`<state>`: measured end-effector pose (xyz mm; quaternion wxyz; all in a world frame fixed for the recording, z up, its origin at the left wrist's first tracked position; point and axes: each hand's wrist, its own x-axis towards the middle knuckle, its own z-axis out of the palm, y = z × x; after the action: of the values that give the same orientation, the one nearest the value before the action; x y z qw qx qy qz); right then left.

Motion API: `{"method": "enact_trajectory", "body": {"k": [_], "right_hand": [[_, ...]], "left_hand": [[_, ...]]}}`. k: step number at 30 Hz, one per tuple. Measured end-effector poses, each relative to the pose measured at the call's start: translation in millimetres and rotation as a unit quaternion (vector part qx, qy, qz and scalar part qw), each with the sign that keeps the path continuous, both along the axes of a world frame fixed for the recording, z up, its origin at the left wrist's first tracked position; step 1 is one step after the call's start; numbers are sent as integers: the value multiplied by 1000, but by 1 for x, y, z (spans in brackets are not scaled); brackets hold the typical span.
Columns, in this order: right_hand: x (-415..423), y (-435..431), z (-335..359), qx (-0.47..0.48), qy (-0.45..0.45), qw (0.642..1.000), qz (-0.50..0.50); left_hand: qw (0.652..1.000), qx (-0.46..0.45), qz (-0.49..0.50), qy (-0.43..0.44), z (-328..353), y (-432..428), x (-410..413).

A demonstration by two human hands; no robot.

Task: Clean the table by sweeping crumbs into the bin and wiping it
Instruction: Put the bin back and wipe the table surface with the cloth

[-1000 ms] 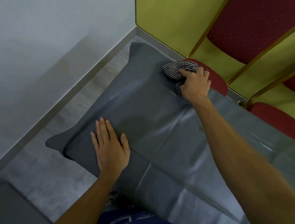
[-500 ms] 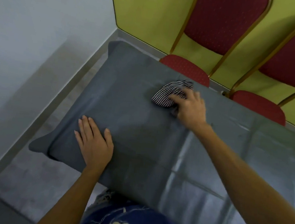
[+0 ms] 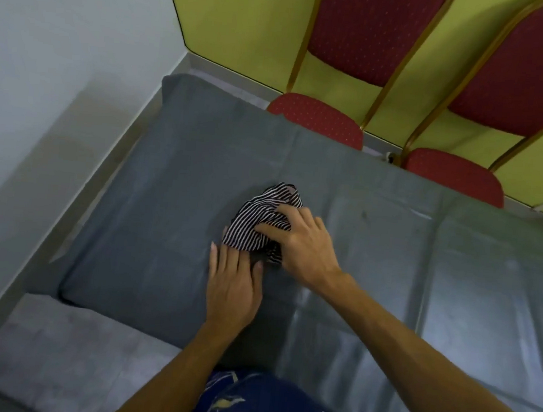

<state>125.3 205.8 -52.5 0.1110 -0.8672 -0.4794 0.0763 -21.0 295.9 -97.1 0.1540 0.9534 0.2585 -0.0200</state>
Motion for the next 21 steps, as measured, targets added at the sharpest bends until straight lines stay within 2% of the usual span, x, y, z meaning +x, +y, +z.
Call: {"method": "enact_trajectory", "body": {"k": [3,6,8,10,12,14,17,19,21], "right_hand": [[50,-21,0,-15,-11,999,-32],[116,-51,-1,-46,-51,988,-140],[155,-74,1,-58,-64,967,-238],[171,-84,6,-69,-40,943,-324],[154,-80,13,-60,-28,934,-352],[111,-69,16,-21,-26,946,-323],[19,-54,4,48,-11,977,-207],[-33,-52,-4,38,3,992,-123],[-38,-60,-7,23,5,996,-82]], "left_hand": [[1000,26,-1,-6,-1,2,0],[1000,20,3,-2,-1,-1,1],[1000,19,5,-4,-2,0,1],[1000,20,5,-6,-3,0,0],[1000,21,1,-4,-2,-2,-1],[1000,24,2,-1,-2,-3,0],[999,34,6,4,-2,-3,1],[999,33,1,9,-1,-1,1],[999,40,0,14,0,-2,2]]}}
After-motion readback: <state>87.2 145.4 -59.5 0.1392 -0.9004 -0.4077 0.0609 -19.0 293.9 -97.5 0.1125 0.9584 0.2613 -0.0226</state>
